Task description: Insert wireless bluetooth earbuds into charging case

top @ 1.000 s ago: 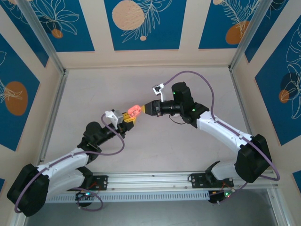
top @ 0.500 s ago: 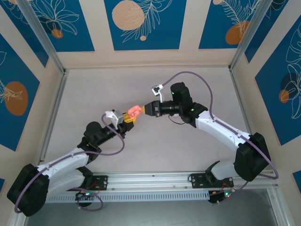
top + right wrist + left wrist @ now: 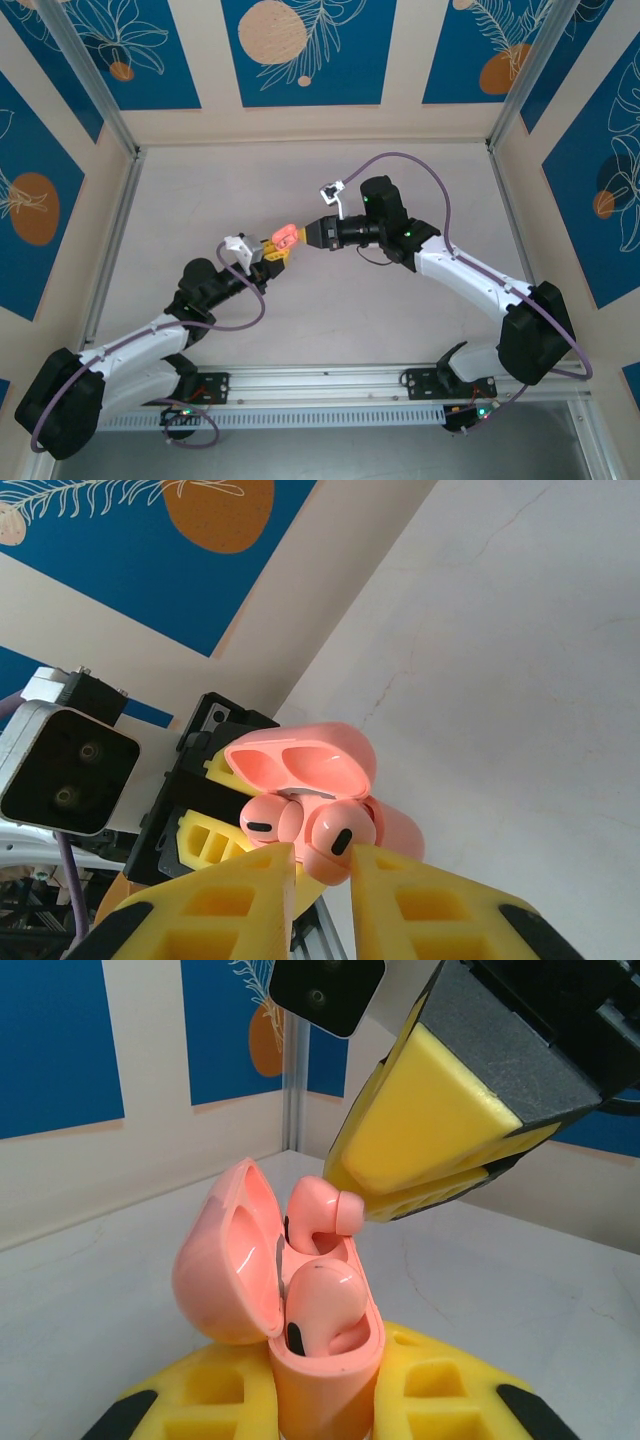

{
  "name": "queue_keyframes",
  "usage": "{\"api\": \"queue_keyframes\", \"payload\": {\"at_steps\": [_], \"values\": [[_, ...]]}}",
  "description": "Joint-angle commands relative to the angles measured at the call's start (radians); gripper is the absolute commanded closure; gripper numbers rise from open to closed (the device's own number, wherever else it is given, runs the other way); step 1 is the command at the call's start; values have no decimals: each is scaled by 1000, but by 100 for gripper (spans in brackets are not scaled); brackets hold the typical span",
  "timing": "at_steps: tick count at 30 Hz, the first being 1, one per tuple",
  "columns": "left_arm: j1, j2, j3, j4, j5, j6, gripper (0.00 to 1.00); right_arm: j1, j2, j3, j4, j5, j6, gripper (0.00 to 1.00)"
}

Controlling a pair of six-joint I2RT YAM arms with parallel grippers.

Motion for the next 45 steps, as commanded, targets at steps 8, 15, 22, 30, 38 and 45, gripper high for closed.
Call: {"api": "queue_keyframes", "payload": {"at_steps": [8,15,22,30,38,45], "values": [[-5,-20,25,5,-6,12,83,19,12,33,-8,-13,-10,78],[-5,-24,24,2,-4,10,83,28,23,38,-9,-13,-10,78],[-5,-29,21,-2,-4,11,83,35,30,42,-12,-12,-10,78],[-5,-31,20,-4,-3,10,83,45,38,49,-22,-5,-15,78],[-5,-32,21,-3,1,10,84,51,27,57,-61,14,-35,77],[-5,-31,22,-2,38,18,83,36,-45,47,-73,39,-59,72]]}}
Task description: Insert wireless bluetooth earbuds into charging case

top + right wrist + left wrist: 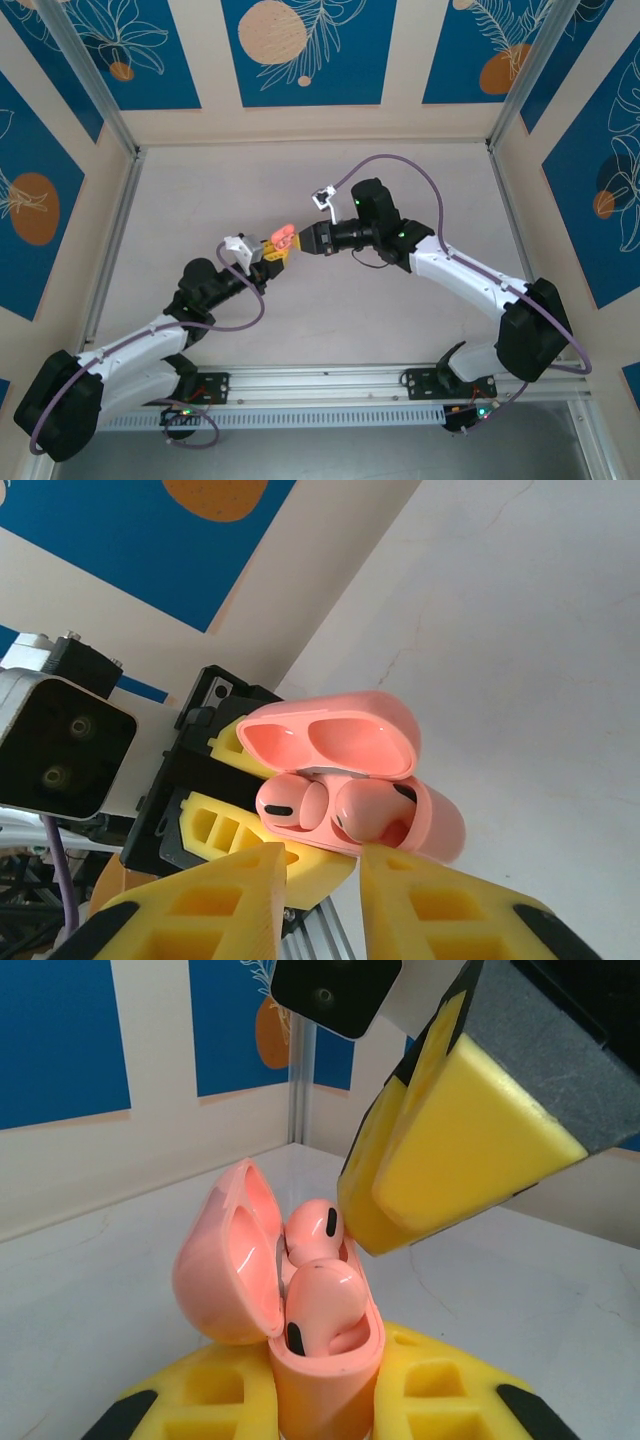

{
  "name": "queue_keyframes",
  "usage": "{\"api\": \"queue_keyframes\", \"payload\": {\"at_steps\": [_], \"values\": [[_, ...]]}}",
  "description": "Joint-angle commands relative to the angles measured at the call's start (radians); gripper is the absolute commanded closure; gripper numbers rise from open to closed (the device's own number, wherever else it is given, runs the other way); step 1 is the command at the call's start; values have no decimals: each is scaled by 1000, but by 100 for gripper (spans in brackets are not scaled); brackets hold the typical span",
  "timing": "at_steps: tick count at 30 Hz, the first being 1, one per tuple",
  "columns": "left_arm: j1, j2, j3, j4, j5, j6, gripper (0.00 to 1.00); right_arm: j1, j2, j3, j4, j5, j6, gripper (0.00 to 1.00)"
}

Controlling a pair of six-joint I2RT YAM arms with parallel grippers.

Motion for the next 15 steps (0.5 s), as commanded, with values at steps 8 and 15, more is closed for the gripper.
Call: {"api": "queue_keyframes", "payload": {"at_steps": [8,15], "values": [[-6,14,52,44,188,26,83,-64,-140,-11,-17,2,-34,71],[-6,33,94,-5,281,70,83,-82,-267,-56,-73,148,-130,56]]}}
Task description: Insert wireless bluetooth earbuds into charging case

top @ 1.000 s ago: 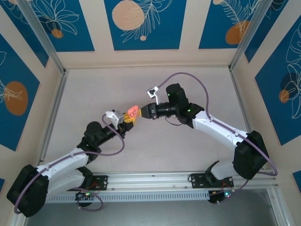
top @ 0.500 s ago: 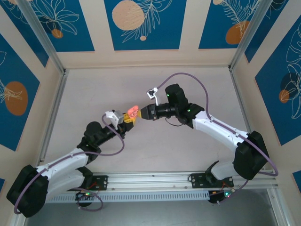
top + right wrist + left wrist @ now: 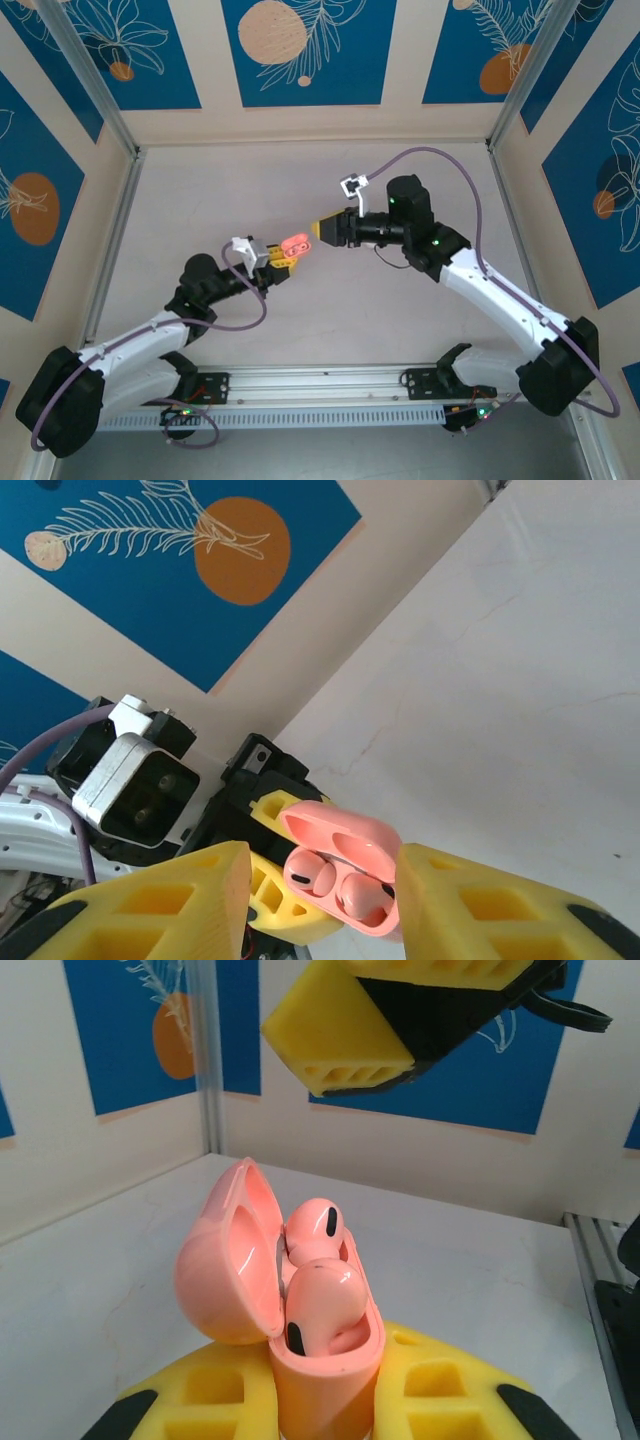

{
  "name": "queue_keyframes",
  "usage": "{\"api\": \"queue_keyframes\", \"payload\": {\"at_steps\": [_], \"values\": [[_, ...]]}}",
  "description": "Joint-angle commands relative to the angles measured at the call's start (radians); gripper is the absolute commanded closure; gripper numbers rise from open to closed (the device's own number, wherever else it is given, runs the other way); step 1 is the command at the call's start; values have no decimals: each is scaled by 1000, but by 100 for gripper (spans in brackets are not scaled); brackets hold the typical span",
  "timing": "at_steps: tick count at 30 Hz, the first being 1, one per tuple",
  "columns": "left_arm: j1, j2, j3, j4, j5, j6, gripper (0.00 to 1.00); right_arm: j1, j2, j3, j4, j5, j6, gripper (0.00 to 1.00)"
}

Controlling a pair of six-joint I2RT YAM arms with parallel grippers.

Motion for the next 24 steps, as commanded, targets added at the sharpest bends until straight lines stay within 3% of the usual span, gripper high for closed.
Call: {"api": "queue_keyframes", "payload": {"at_steps": [1,9,19,24], "values": [[-5,8,54,-13,82,45,83,-12,-66,-29,-47,104,-73,55],[-5,54,93,-26,124,60,83,-103,-184,-124,16,95,-104,50],[-5,151,155,-20,211,69,82,-181,-242,-204,21,-12,-129,15],[-4,211,205,-16,277,70,82,-193,-274,-236,34,-77,-273,10]]}}
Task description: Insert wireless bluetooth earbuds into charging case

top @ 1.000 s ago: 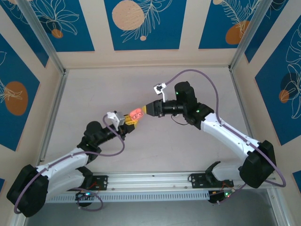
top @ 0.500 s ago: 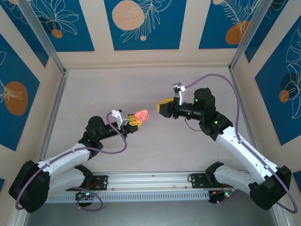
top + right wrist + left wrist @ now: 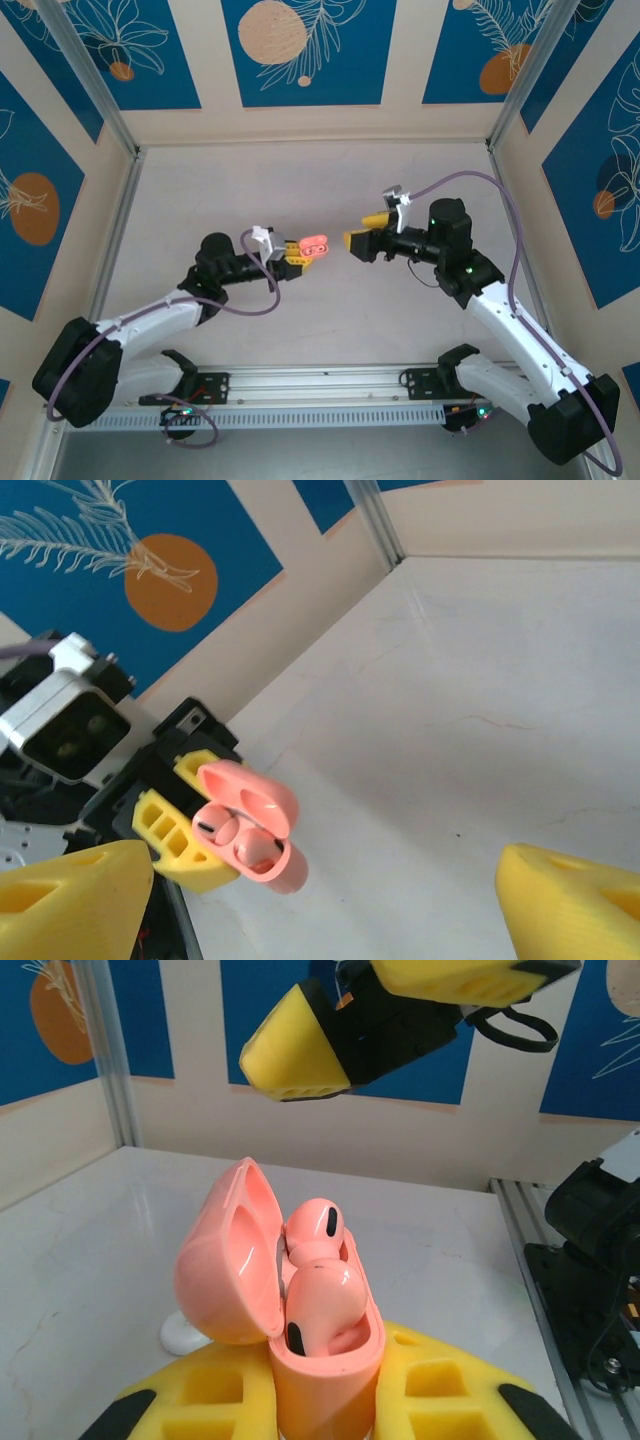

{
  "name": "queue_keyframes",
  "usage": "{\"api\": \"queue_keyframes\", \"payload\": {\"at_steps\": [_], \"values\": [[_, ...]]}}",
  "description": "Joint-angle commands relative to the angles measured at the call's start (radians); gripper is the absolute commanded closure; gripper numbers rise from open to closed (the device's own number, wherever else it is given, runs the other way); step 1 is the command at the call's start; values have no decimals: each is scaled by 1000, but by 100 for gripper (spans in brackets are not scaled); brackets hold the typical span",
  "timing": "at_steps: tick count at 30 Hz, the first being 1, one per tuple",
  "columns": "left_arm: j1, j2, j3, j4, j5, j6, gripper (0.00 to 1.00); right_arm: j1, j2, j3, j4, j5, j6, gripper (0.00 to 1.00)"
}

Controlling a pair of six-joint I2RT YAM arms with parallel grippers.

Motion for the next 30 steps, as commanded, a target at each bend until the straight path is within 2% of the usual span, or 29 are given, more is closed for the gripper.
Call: {"api": "queue_keyframes", "payload": {"at_steps": [1,4,7,14,19,30], "values": [[-5,30,58,29,92,16,82,-12,-32,-19,26,-89,-146,10],[-5,58,81,36,128,16,82,-13,-45,-55,71,-157,-259,13],[-5,74,95,45,155,13,82,-12,-38,-77,80,-175,-354,9],[-5,77,99,40,183,23,81,-6,52,-48,27,-299,-563,11],[-5,77,101,39,189,22,81,35,117,-8,-37,-307,-692,13],[-5,78,103,42,187,18,81,125,214,33,-29,-328,-775,19]]}}
